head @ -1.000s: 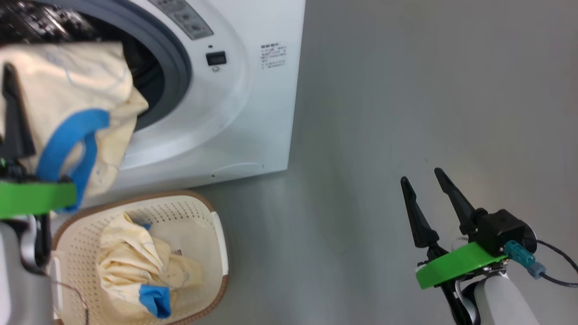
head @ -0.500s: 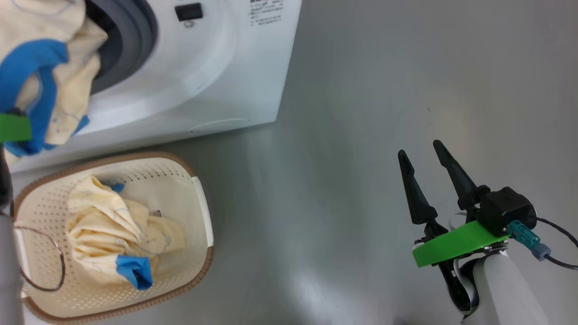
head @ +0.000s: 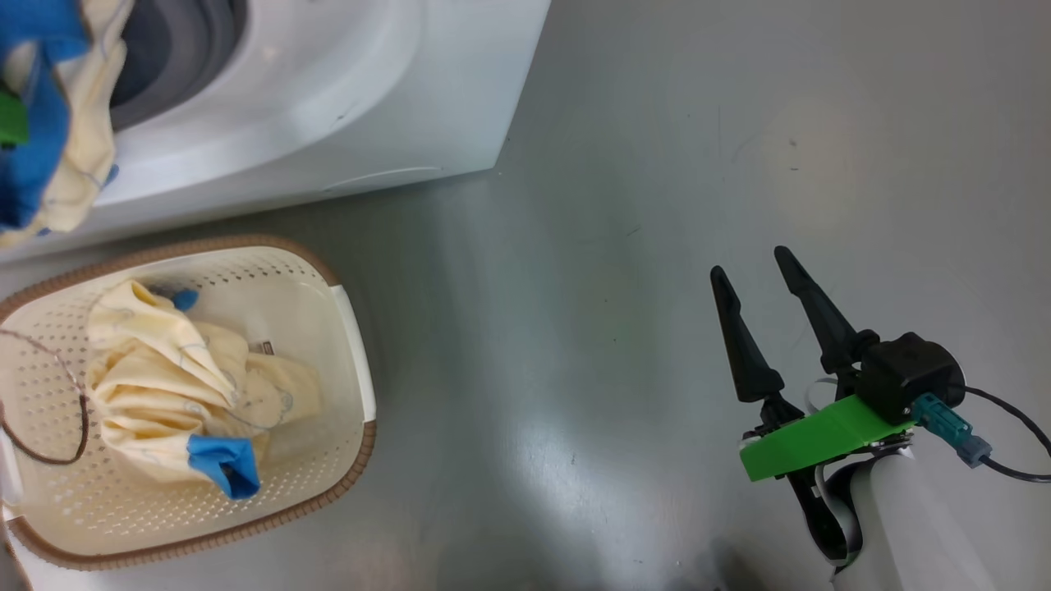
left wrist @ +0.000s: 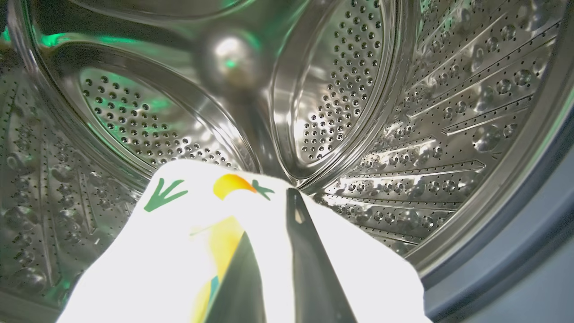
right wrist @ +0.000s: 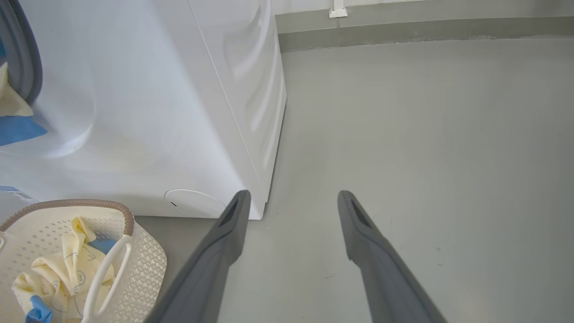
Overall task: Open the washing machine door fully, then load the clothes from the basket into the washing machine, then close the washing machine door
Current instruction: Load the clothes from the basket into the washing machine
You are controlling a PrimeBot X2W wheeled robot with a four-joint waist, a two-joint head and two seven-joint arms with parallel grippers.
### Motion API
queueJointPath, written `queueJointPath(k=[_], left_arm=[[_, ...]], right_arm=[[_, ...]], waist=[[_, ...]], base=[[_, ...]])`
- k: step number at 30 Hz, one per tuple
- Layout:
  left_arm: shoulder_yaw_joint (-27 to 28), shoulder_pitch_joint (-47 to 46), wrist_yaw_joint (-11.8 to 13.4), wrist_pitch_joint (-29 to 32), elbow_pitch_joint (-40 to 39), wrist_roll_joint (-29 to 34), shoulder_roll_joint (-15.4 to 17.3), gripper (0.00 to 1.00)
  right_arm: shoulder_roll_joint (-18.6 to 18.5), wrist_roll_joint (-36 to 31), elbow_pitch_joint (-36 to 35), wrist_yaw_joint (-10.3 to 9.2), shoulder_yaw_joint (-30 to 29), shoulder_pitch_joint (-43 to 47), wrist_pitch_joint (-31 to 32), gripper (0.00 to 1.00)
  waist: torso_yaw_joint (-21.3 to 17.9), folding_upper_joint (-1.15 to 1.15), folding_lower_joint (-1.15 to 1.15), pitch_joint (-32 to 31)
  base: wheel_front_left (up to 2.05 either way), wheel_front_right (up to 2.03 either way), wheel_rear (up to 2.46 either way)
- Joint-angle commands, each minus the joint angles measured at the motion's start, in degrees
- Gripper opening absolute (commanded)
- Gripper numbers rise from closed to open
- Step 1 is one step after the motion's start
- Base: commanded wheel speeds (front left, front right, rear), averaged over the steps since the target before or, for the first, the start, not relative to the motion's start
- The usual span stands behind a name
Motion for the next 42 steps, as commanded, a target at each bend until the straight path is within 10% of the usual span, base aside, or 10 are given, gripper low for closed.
queueJointPath(k=[1,17,32,42], left_arm=[[0.3,-1.5,-0.2,-0.3,-0.4,-0.5,3.4,0.0],[-10.1,-14.6,-0.2,-0.3,8.8,-7.8,5.8,0.0],[0.3,-11.1,-0.2,-0.3,-21.0,3.9,7.0,0.0],[1.7,-7.7,-0.2,-0.3,-10.9,1.9,5.0,0.0]], right_arm=[[0.1,0.4,-1.0,0.17,1.4,0.6,-0.3,1.0],[0.1,2.6,-0.6,0.17,3.9,0.0,-0.3,1.0],[0.1,4.8,-0.7,0.17,5.6,-1.1,-0.3,1.0],[0.1,5.0,0.5,0.17,5.8,-1.3,-0.3,1.0]], waist=[[-0.1,0.0,0.0,0.5],[-1.8,0.0,0.0,5.0],[-4.1,0.0,0.0,8.2],[-3.6,0.0,0.0,7.5]], base=[[0.0,0.0,0.0],[0.0,0.0,0.0],[0.0,0.0,0.0],[0.0,0.0,0.0]])
